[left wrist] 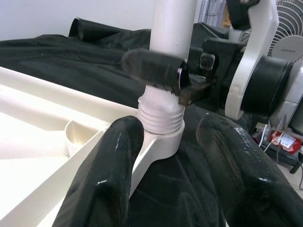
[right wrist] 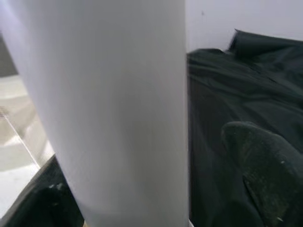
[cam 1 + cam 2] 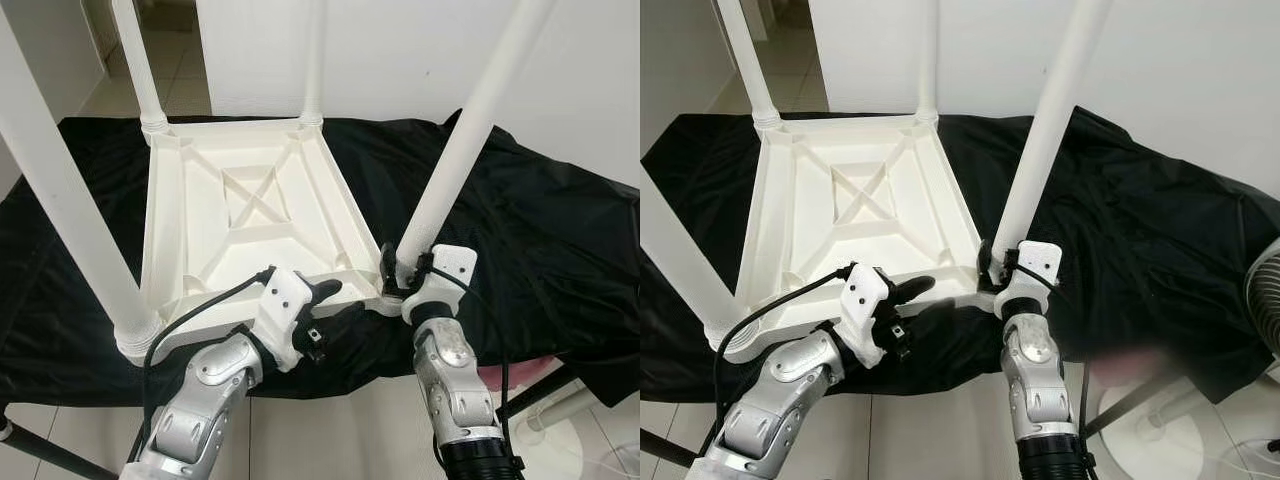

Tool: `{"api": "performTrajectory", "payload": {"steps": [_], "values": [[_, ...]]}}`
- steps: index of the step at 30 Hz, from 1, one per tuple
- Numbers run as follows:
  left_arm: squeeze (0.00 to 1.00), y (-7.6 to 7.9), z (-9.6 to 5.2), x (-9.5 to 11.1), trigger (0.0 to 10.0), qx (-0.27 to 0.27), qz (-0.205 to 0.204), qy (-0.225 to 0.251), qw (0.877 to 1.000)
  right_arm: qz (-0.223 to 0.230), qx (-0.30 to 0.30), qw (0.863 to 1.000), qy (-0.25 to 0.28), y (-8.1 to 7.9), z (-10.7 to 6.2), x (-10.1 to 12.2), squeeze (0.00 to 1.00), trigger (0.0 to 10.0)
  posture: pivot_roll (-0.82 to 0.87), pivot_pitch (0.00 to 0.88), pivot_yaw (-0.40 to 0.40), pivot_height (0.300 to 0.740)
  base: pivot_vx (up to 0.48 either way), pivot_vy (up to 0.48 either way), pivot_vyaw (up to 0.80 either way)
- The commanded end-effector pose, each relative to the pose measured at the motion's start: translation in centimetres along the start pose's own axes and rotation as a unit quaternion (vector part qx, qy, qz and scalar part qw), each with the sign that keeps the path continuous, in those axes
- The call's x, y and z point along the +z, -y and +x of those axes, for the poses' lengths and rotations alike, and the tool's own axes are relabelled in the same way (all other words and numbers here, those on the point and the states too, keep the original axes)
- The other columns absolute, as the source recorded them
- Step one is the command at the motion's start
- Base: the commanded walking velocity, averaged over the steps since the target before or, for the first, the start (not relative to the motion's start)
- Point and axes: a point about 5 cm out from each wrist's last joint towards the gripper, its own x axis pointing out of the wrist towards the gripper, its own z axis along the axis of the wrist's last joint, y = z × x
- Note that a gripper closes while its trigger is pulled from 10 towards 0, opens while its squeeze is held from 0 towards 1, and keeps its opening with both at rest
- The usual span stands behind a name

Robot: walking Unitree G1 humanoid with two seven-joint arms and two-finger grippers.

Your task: Building children table

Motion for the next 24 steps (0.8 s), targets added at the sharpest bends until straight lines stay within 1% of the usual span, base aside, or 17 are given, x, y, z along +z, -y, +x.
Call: {"api": "performTrajectory", "payload": {"steps": [1,2,3,4,5,7,9,10,12,14,16,17,18,19,20,23,24], "values": [[0.00,-0.4,0.1,0.3,10.0,0.042,0.003,-0.001,0.999,0.002,0.023,1.000,0.012,0.5,-0.2,0.5,0.00,10.0,-0.04,0.077,-0.057,0.740,0.000,0.000,0.00],[0.00,-0.4,0.1,0.4,10.0,0.042,0.004,0.000,0.999,0.001,0.039,0.999,0.014,0.7,-0.2,0.6,0.00,10.0,-0.05,0.084,-0.057,0.740,0.000,0.000,0.00],[0.00,-0.4,0.1,0.4,10.0,0.042,0.004,0.000,0.999,0.001,0.039,0.999,0.014,0.7,-0.2,0.6,0.00,10.0,-0.05,0.084,-0.057,0.740,0.000,0.000,0.00],[0.00,-0.4,0.0,0.5,10.0,0.042,0.002,-0.004,0.999,-0.001,0.068,0.998,0.013,1.2,-0.4,0.8,0.00,10.0,-0.05,0.088,-0.049,0.740,0.000,0.000,0.00],[0.00,-0.4,0.0,0.5,10.0,0.042,0.002,-0.004,0.999,-0.001,0.068,0.998,0.013,1.2,-0.4,0.8,0.00,10.0,-0.05,0.088,-0.049,0.740,0.000,0.000,0.00],[0.00,-0.3,0.0,0.3,10.0,0.038,-0.009,-0.016,0.999,-0.008,0.103,0.995,0.012,1.8,-0.6,0.9,0.00,10.0,-0.06,0.089,-0.050,0.740,0.000,0.000,0.00],[0.00,0.0,0.1,0.3,10.0,0.031,-0.013,-0.017,0.999,-0.024,0.143,0.989,0.006,2.4,-0.6,1.1,0.00,10.0,-0.07,0.095,-0.053,0.740,0.000,0.000,0.00],[0.00,0.0,0.1,0.3,10.0,0.031,-0.013,-0.017,0.999,-0.024,0.143,0.989,0.006,2.4,-0.6,1.1,0.00,10.0,-0.07,0.095,-0.053,0.740,0.000,0.000,0.00],[0.00,0.5,0.2,0.2,10.0,0.013,-0.002,-0.020,1.000,-0.040,0.181,0.983,-0.003,3.0,-0.6,1.2,0.00,10.0,-0.07,0.096,-0.055,0.740,0.000,0.000,0.00],[0.00,0.6,0.2,0.1,10.0,0.007,0.001,-0.023,1.000,-0.045,0.190,0.981,-0.005,3.1,-0.6,1.3,0.00,10.0,-0.08,0.096,-0.055,0.740,0.000,0.000,0.00],[0.00,0.6,0.2,-0.2,10.0,0.002,0.015,-0.030,0.999,-0.055,0.229,0.972,-0.015,3.5,-0.3,1.4,0.00,10.0,-0.08,0.097,-0.053,0.740,0.000,0.000,0.00],[0.00,0.6,0.2,-0.2,10.0,0.002,0.015,-0.030,0.999,-0.055,0.229,0.972,-0.015,3.5,-0.3,1.4,0.00,10.0,-0.08,0.097,-0.053,0.740,0.000,0.000,0.00],[0.00,0.6,0.2,-0.3,10.0,0.002,0.022,-0.031,0.999,-0.057,0.243,0.968,-0.020,3.7,-0.2,1.4,0.00,10.0,-0.08,0.097,-0.053,0.740,0.000,0.000,0.00],[0.00,0.6,0.1,-0.4,10.0,-0.001,0.022,-0.034,0.999,-0.060,0.256,0.965,-0.025,3.8,0.0,1.4,0.00,10.0,-0.08,0.098,-0.054,0.740,0.000,0.000,0.00],[0.00,0.6,0.1,-0.4,10.0,-0.001,0.022,-0.034,0.999,-0.060,0.256,0.965,-0.025,3.8,0.0,1.4,0.00,10.0,-0.08,0.098,-0.054,0.740,0.000,0.000,0.00],[0.00,0.6,0.0,-0.5,10.0,-0.004,0.016,-0.037,0.999,-0.067,0.292,0.953,-0.036,4.1,0.3,1.4,0.00,10.0,-0.07,0.098,-0.052,0.740,0.000,0.000,0.00],[0.00,0.6,0.0,-0.5,10.0,-0.004,0.016,-0.037,0.999,-0.067,0.292,0.953,-0.036,4.1,0.3,1.4,0.00,10.0,-0.07,0.098,-0.052,0.740,0.000,0.000,0.00]]}}
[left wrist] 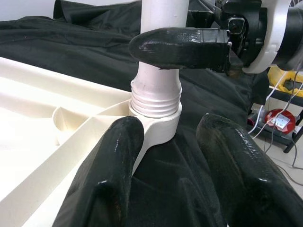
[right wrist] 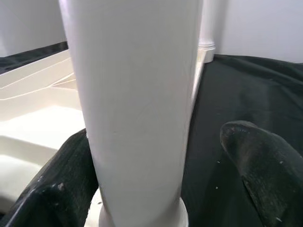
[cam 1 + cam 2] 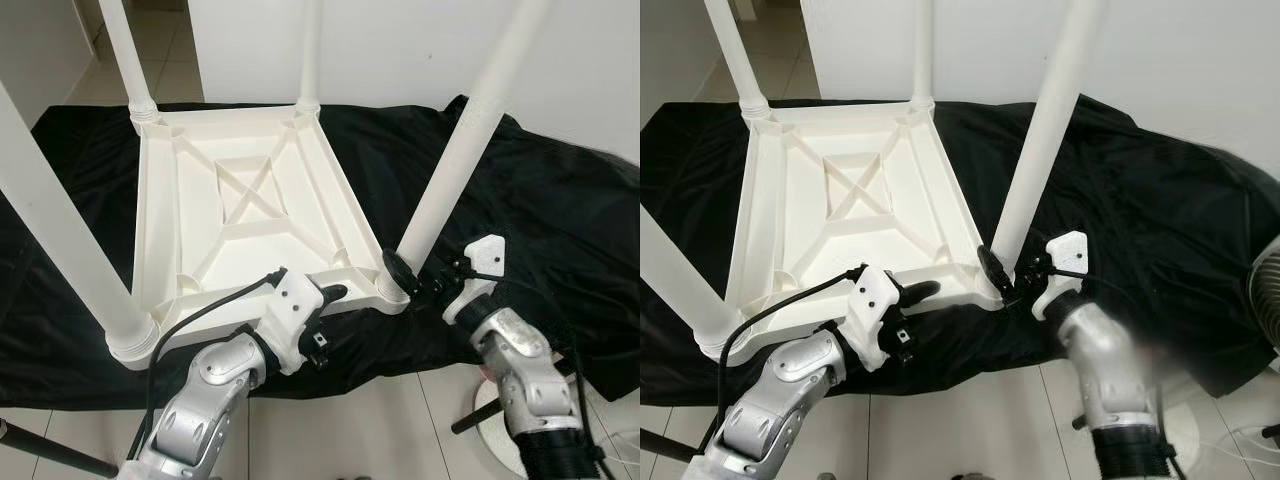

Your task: Building children table

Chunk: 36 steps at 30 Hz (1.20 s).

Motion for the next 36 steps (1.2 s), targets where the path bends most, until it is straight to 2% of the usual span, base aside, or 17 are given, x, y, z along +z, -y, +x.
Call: {"api": "performTrajectory", "payload": {"steps": [1,2,3,4,5,15,16,17,18,24,25,26,31,33,35,36], "values": [[0.00,0.0,0.0,-0.4,10.0,0.014,-0.004,-0.007,1.000,0.004,0.026,1.000,-0.015,0.0,0.2,-0.5,0.00,5.0,-0.07,0.098,-0.054,0.740,0.000,0.000,0.00],[0.00,0.0,0.0,-0.4,10.0,0.014,-0.004,-0.007,1.000,0.004,0.026,1.000,-0.015,0.0,0.2,-0.5,0.00,5.0,-0.07,0.098,-0.054,0.740,0.000,0.000,0.00],[0.00,-0.1,0.0,-0.3,10.0,0.018,0.000,-0.006,1.000,0.006,0.044,0.999,-0.022,0.0,0.5,-0.8,0.00,2.7,-0.06,0.099,-0.054,0.740,0.000,0.000,0.00],[0.00,-0.1,0.0,-0.3,10.0,0.020,0.003,-0.005,1.000,0.007,0.056,0.998,-0.027,-0.1,0.7,-0.9,0.00,2.7,-0.06,0.099,-0.054,0.740,0.000,0.000,0.00],[0.00,-0.2,0.1,-0.2,10.0,0.023,0.003,-0.005,1.000,0.007,0.073,0.997,-0.036,-0.2,0.9,-1.2,0.00,0.0,-0.06,0.098,-0.056,0.740,0.000,0.000,0.00],[0.00,-0.1,0.3,-0.2,10.0,0.032,0.011,-0.004,0.999,0.010,0.094,0.994,-0.052,-0.1,1.3,-2.0,0.00,0.0,-0.04,0.094,-0.058,0.740,0.000,0.000,0.00],[0.00,-0.1,0.3,-0.2,10.0,0.032,0.010,-0.003,0.999,0.009,0.091,0.995,-0.051,-0.2,1.3,-2.1,0.00,3.1,-0.04,0.094,-0.060,0.740,0.000,0.000,0.00],[0.00,-0.1,0.3,-0.2,10.0,0.032,0.010,-0.003,0.999,0.009,0.091,0.995,-0.051,-0.2,1.3,-2.1,0.00,3.1,-0.04,0.094,-0.060,0.740,0.000,0.000,0.00],[0.00,-0.1,0.4,-0.1,10.0,0.032,0.010,-0.003,0.999,0.008,0.090,0.995,-0.051,-0.2,1.4,-2.0,0.00,10.0,-0.04,0.094,-0.060,0.740,0.000,0.000,0.00],[0.00,-0.2,0.3,-0.2,10.0,0.033,0.011,-0.005,0.999,0.031,0.055,0.997,-0.034,-1.1,1.8,-1.5,0.00,10.0,-0.05,0.095,-0.063,0.740,0.000,0.000,0.00],[0.00,-0.2,0.3,-0.4,10.0,0.034,0.011,-0.008,0.999,0.030,0.026,0.999,-0.033,-1.6,2.0,-1.3,0.00,10.0,-0.05,0.095,-0.065,0.740,0.000,0.000,0.00],[0.00,-0.2,0.3,-0.4,10.0,0.034,0.011,-0.008,0.999,0.030,0.026,0.999,-0.033,-1.6,2.0,-1.3,0.00,10.0,-0.05,0.095,-0.065,0.740,0.000,0.000,0.00],[0.00,-0.4,0.2,-0.6,10.0,0.037,0.011,-0.014,0.999,0.027,-0.059,0.997,-0.030,-2.2,2.1,-1.6,0.00,10.0,-0.05,0.099,-0.064,0.740,0.000,0.000,0.00],[0.00,-0.5,0.2,-0.6,10.0,0.038,0.011,-0.014,0.999,0.026,-0.070,0.997,-0.030,-2.3,2.0,-1.7,0.00,10.0,-0.05,0.099,-0.064,0.740,0.000,0.000,0.00],[0.00,-0.7,0.0,-0.6,10.0,0.042,0.010,-0.016,0.999,0.048,-0.131,0.990,-0.027,-2.9,2.0,-1.8,0.00,10.0,-0.06,0.103,-0.063,0.740,0.000,0.000,0.00],[0.00,-0.7,0.0,-0.6,10.0,0.042,0.010,-0.016,0.999,0.048,-0.131,0.990,-0.027,-2.9,2.0,-1.8,0.00,10.0,-0.06,0.103,-0.063,0.740,0.000,0.000,0.00]]}}
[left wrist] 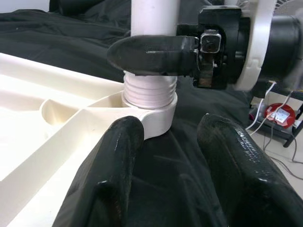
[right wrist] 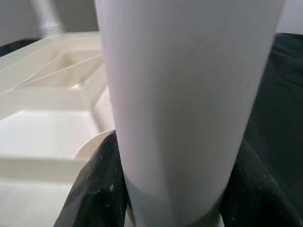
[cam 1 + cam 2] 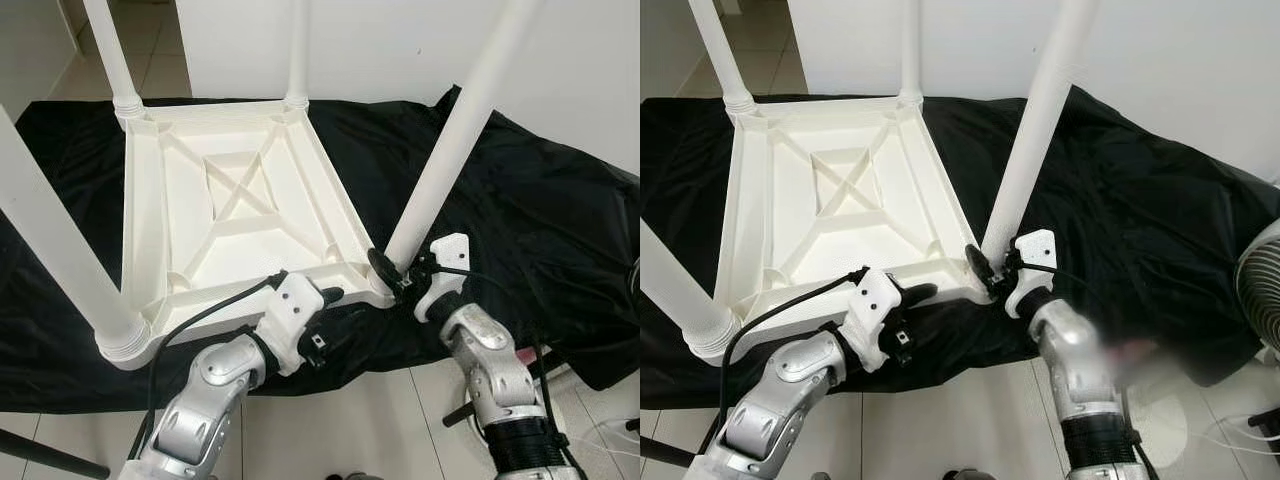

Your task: Building children table

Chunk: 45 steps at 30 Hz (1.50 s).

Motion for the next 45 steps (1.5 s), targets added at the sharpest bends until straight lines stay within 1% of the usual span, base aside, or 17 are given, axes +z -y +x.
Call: {"api": "performTrajectory", "payload": {"steps": [1,3,9,12,15,16,19,20,26,33,34,35,37,38,39,42,45], "values": [[0.00,-0.4,0.0,-0.2,10.0,0.034,0.002,-0.004,0.999,0.018,-0.050,0.998,-0.018,0.3,-0.4,-0.6,0.00,10.0,-0.06,0.103,-0.062,0.740,0.000,0.000,0.00],[0.00,-0.6,0.0,-0.2,10.0,0.037,0.000,-0.004,0.999,0.033,-0.105,0.994,-0.021,-1.1,-0.3,-0.8,0.00,10.0,-0.06,0.102,-0.062,0.740,0.000,0.000,0.00],[0.00,-0.9,0.0,-0.2,10.0,0.042,0.000,-0.004,0.999,0.048,-0.167,0.984,-0.028,-2.3,-0.2,-1.2,0.00,10.0,-0.05,0.097,-0.063,0.740,0.000,0.000,0.00],[0.00,-1.2,0.0,-0.1,10.0,0.049,0.001,-0.001,0.999,0.066,-0.148,0.987,-0.024,-3.2,0.3,-1.0,0.00,10.0,-0.05,0.092,-0.058,0.740,0.000,0.000,0.00],[0.00,-1.3,0.1,0.0,10.0,0.049,0.001,0.001,0.999,0.062,-0.136,0.989,-0.017,-2.9,0.2,-0.7,0.00,10.0,-0.05,0.089,-0.059,0.740,0.000,0.000,0.00],[0.00,-1.3,0.1,0.0,10.0,0.049,0.002,0.000,0.999,0.061,-0.139,0.988,-0.018,-2.9,0.2,-0.7,0.30,10.0,-0.05,0.089,-0.059,0.740,0.000,0.000,0.00],[0.00,-1.2,0.1,0.0,10.0,0.049,0.001,0.001,0.999,0.061,-0.139,0.988,-0.020,-2.8,0.1,-0.6,0.30,10.0,-0.05,0.087,-0.058,0.740,0.000,0.000,0.00],[0.00,-1.3,0.2,0.0,10.0,0.047,0.001,0.002,0.999,0.066,-0.103,0.992,-0.011,-2.4,-0.1,-0.4,1.00,10.0,-0.06,0.084,-0.056,0.740,0.000,0.000,0.00],[0.00,-1.2,0.2,0.0,10.0,0.045,0.001,0.002,0.999,0.062,-0.077,0.995,-0.004,-2.1,-0.3,-0.1,1.00,10.0,-0.06,0.080,-0.057,0.740,0.000,0.000,0.00],[0.00,-1.1,0.2,0.0,10.0,0.044,0.002,0.002,0.999,0.018,-0.029,0.999,0.002,1.1,-1.1,0.4,1.00,10.0,-0.05,0.074,-0.062,0.740,0.000,0.000,0.00],[0.00,-1.1,0.2,0.0,10.0,0.044,0.002,0.002,0.999,0.018,-0.029,0.999,0.002,1.1,-1.1,0.4,1.00,10.0,-0.05,0.074,-0.062,0.740,0.000,0.000,0.00],[0.00,-1.1,0.3,-0.1,10.0,0.043,0.003,0.002,0.999,0.015,-0.009,1.000,0.000,1.5,-1.1,0.4,0.95,10.0,-0.05,0.074,-0.063,0.740,0.000,0.000,0.00],[0.00,-1.0,0.3,-0.1,10.0,0.043,0.003,0.001,0.999,0.016,0.009,1.000,-0.004,1.7,-1.1,0.4,0.95,10.0,-0.05,0.074,-0.062,0.740,0.000,0.000,0.00],[0.00,-0.8,0.3,-0.2,10.0,0.041,0.003,-0.001,0.999,0.005,0.039,0.999,-0.006,1.9,-1.1,0.4,0.31,10.0,-0.05,0.073,-0.063,0.740,0.000,0.000,0.00],[0.00,-0.6,0.4,-0.3,10.0,0.037,0.002,-0.003,0.999,-0.011,0.081,0.997,-0.008,2.1,-1.3,0.4,0.00,10.0,-0.05,0.074,-0.067,0.740,0.000,0.000,0.00],[0.00,-0.5,0.4,-0.3,10.0,0.037,0.002,-0.003,0.999,-0.015,0.090,0.996,-0.008,2.1,-1.3,0.5,0.00,10.0,-0.05,0.074,-0.067,0.740,0.000,0.000,0.00],[0.00,-0.4,0.4,-0.3,10.0,0.035,0.002,-0.003,0.999,-0.021,0.125,0.992,-0.012,2.3,-1.2,0.5,0.00,10.0,-0.05,0.077,-0.064,0.740,0.000,0.000,0.00]]}}
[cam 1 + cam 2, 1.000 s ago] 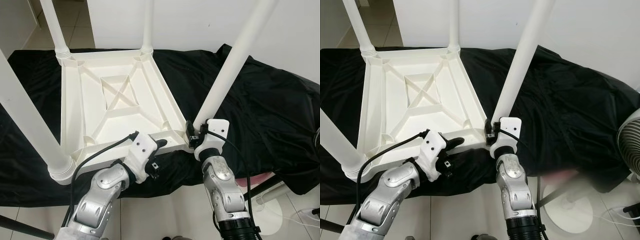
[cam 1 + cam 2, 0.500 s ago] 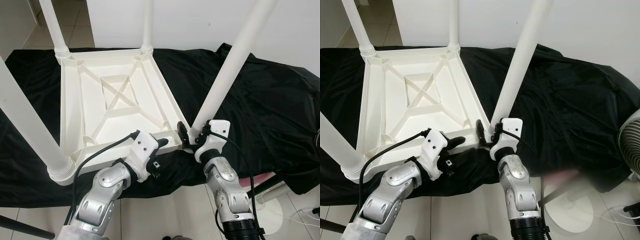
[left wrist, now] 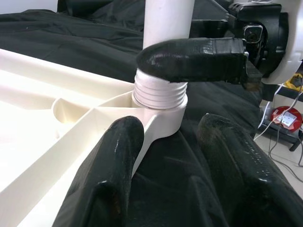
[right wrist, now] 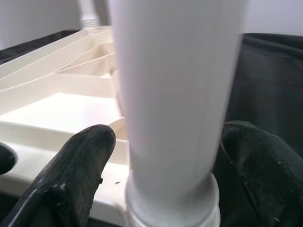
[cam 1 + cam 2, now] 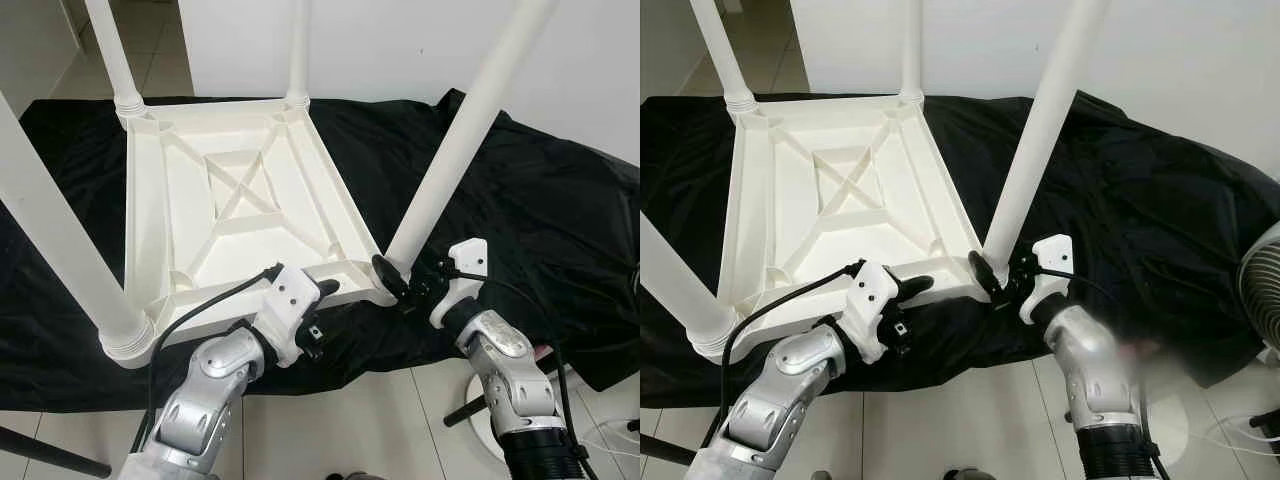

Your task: Building children table

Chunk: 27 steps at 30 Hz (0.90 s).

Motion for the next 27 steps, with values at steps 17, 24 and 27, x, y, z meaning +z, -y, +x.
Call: {"api": "performTrajectory", "payload": {"steps": [17,24,27], "values": [[0.00,0.7,0.5,-0.4,10.0,0.021,0.010,-0.007,1.000,-0.045,0.082,0.995,-0.037,1.5,1.9,-0.8,0.00,0.0,-0.04,0.083,-0.080,0.740,0.000,0.000,0.00],[0.00,0.7,0.5,-0.5,10.0,0.027,0.011,-0.008,1.000,-0.027,0.079,0.996,-0.032,0.7,1.8,-1.1,0.00,10.0,-0.04,0.089,-0.086,0.740,0.000,0.000,0.00],[0.00,0.6,0.5,-0.5,10.0,0.027,0.013,-0.009,1.000,-0.011,0.046,0.999,-0.016,-0.2,2.1,-1.1,0.00,10.0,-0.04,0.090,-0.082,0.740,0.000,0.000,0.00]]}}
